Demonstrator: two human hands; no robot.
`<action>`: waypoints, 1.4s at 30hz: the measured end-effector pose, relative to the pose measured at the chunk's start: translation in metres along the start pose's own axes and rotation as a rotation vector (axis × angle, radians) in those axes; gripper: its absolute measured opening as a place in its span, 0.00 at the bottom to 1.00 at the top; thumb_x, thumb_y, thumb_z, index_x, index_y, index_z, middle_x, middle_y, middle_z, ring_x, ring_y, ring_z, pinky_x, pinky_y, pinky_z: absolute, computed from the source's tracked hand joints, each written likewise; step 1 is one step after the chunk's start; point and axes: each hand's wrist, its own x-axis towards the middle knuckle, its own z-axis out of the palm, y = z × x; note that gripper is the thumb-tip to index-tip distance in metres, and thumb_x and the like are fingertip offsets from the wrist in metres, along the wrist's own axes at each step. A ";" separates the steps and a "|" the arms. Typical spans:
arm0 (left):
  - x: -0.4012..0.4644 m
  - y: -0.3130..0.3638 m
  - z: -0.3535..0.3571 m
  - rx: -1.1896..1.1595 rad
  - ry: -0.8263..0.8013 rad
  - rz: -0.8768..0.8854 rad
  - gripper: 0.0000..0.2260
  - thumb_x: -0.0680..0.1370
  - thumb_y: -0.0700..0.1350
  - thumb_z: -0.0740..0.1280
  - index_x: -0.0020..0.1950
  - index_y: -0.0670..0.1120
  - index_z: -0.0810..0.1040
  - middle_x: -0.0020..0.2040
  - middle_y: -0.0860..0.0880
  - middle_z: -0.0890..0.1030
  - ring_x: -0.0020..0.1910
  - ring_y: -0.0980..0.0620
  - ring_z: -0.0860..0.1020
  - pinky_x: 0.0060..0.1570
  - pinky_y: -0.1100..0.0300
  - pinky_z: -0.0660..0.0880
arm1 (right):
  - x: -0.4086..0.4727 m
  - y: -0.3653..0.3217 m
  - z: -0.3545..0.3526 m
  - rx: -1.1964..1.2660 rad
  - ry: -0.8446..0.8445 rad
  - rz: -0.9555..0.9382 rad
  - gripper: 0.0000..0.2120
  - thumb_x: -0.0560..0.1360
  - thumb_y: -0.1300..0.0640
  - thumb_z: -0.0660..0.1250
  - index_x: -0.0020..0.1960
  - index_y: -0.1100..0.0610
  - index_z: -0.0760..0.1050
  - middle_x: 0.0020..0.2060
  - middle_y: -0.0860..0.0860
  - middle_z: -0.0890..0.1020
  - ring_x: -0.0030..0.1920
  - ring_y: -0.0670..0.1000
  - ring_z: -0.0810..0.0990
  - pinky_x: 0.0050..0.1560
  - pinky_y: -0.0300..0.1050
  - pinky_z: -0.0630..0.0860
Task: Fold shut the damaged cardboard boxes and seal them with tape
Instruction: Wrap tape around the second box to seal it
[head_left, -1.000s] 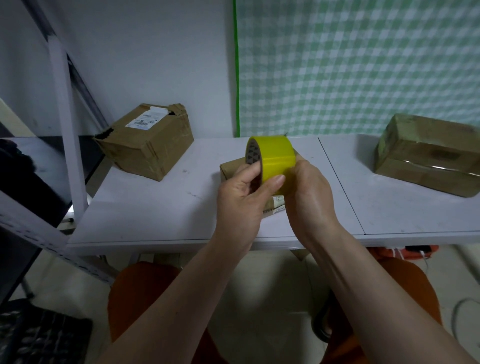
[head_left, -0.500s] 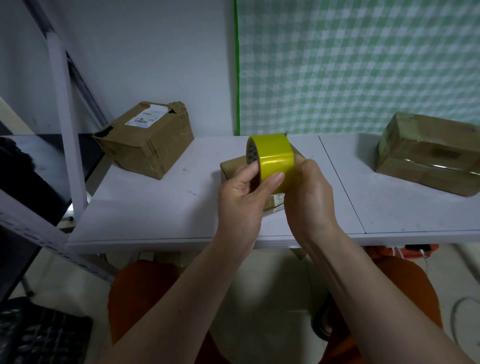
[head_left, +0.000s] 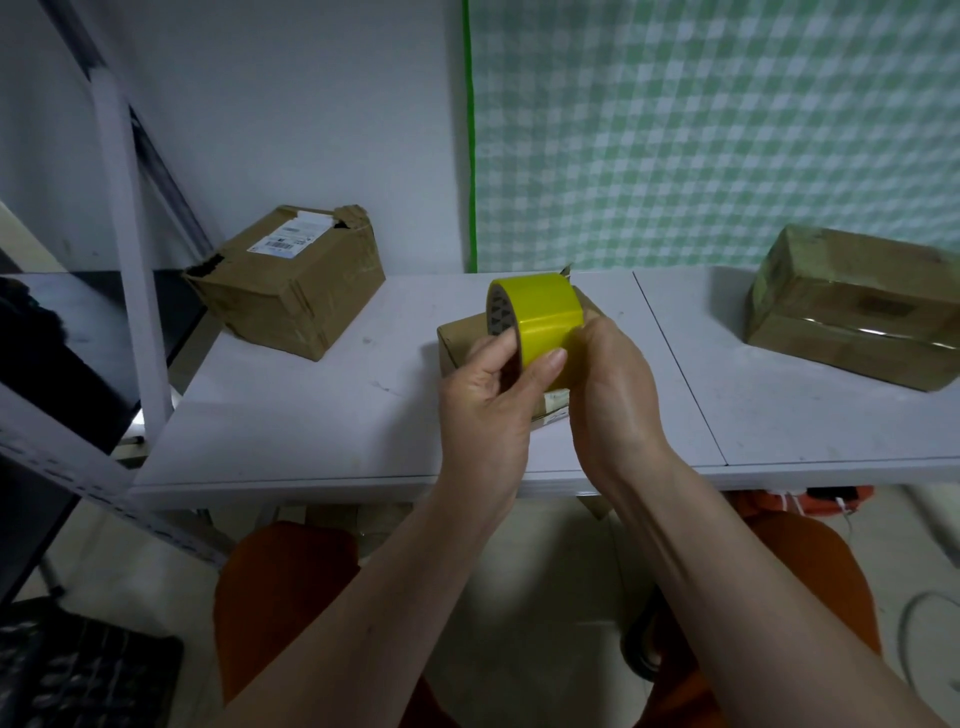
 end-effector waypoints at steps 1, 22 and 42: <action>0.000 0.000 0.001 0.005 0.004 0.004 0.13 0.75 0.35 0.68 0.54 0.51 0.80 0.54 0.39 0.81 0.51 0.54 0.81 0.51 0.66 0.75 | 0.001 0.001 0.000 0.008 0.002 0.003 0.15 0.66 0.52 0.55 0.42 0.58 0.77 0.38 0.55 0.78 0.41 0.54 0.75 0.46 0.52 0.72; 0.000 0.003 -0.006 0.000 0.123 -0.012 0.13 0.75 0.34 0.69 0.52 0.50 0.82 0.50 0.47 0.83 0.49 0.54 0.82 0.49 0.61 0.77 | -0.006 -0.002 -0.021 -0.499 0.029 -0.728 0.09 0.71 0.65 0.70 0.46 0.54 0.82 0.39 0.47 0.81 0.38 0.49 0.80 0.41 0.45 0.77; 0.008 0.017 -0.017 0.272 -0.069 0.042 0.20 0.73 0.29 0.69 0.47 0.57 0.78 0.42 0.57 0.83 0.42 0.62 0.81 0.44 0.69 0.76 | -0.004 0.000 -0.013 -1.027 0.001 -0.856 0.10 0.68 0.74 0.61 0.45 0.63 0.69 0.44 0.61 0.71 0.45 0.56 0.69 0.42 0.48 0.68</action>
